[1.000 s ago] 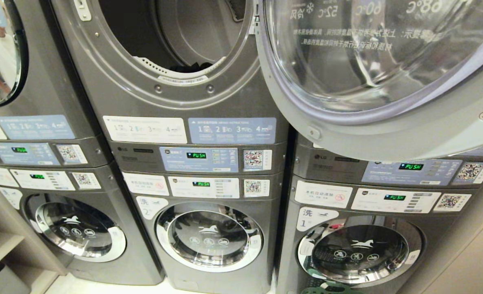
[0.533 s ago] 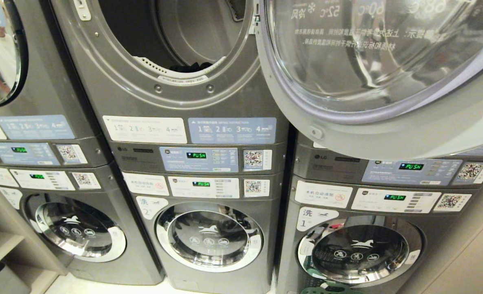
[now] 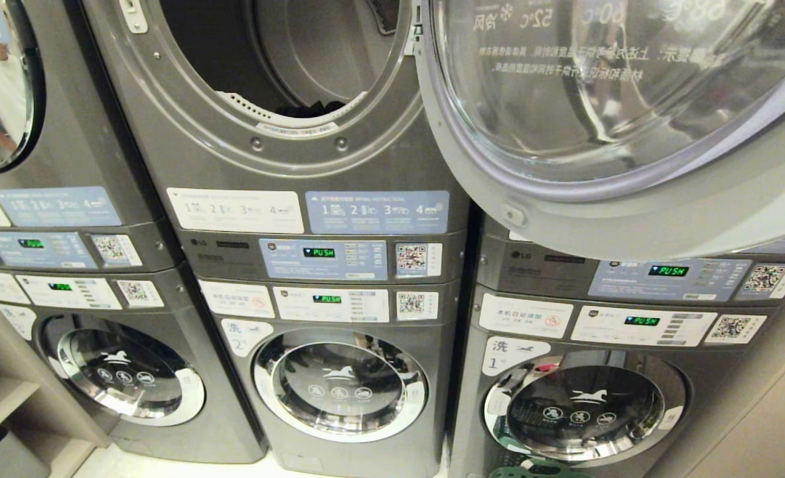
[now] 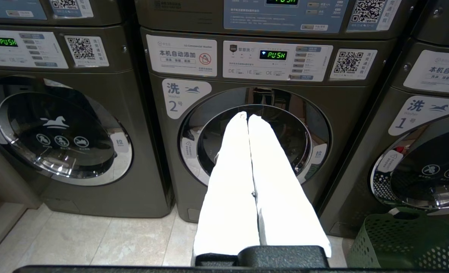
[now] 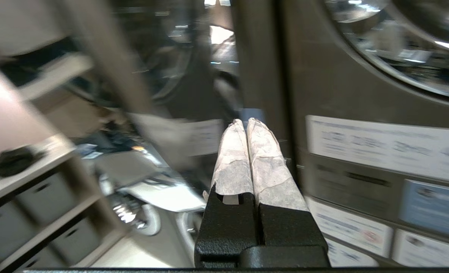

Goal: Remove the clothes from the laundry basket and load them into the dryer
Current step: Close the dryer

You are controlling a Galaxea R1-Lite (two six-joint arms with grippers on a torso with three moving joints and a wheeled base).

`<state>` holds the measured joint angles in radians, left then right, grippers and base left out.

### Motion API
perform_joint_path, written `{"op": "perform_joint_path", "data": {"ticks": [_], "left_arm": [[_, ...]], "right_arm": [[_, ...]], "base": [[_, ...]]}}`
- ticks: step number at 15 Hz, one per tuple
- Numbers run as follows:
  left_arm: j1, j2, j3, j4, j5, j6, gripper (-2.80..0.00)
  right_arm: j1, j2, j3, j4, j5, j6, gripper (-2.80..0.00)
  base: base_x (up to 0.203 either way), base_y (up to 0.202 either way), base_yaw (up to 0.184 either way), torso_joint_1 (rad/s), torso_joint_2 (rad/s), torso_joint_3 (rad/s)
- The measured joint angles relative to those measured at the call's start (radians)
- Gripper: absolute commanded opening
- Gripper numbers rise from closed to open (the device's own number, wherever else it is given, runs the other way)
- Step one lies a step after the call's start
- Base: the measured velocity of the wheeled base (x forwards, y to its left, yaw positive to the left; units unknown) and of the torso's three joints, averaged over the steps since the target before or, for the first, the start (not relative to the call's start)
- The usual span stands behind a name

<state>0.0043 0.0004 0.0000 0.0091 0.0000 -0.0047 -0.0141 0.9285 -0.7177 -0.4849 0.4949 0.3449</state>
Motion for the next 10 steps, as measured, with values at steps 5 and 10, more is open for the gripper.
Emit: {"op": "perform_joint_path", "data": {"ticks": [5, 10], "left_arm": [[0.0, 0.0, 0.0, 0.0, 0.0, 0.0, -2.8], [0.0, 0.0, 0.0, 0.0, 0.0, 0.0, -2.8]], "right_arm": [[0.183, 0.044, -0.06, 0.002, 0.0, -0.002, -2.8], [0.423, 0.111, -0.094, 0.0, -0.013, -0.026, -2.8]], "base": [[0.0, 0.0, 0.0, 0.0, 0.0, 0.0], [0.0, 0.0, 0.0, 0.0, 0.0, 0.0]]}}
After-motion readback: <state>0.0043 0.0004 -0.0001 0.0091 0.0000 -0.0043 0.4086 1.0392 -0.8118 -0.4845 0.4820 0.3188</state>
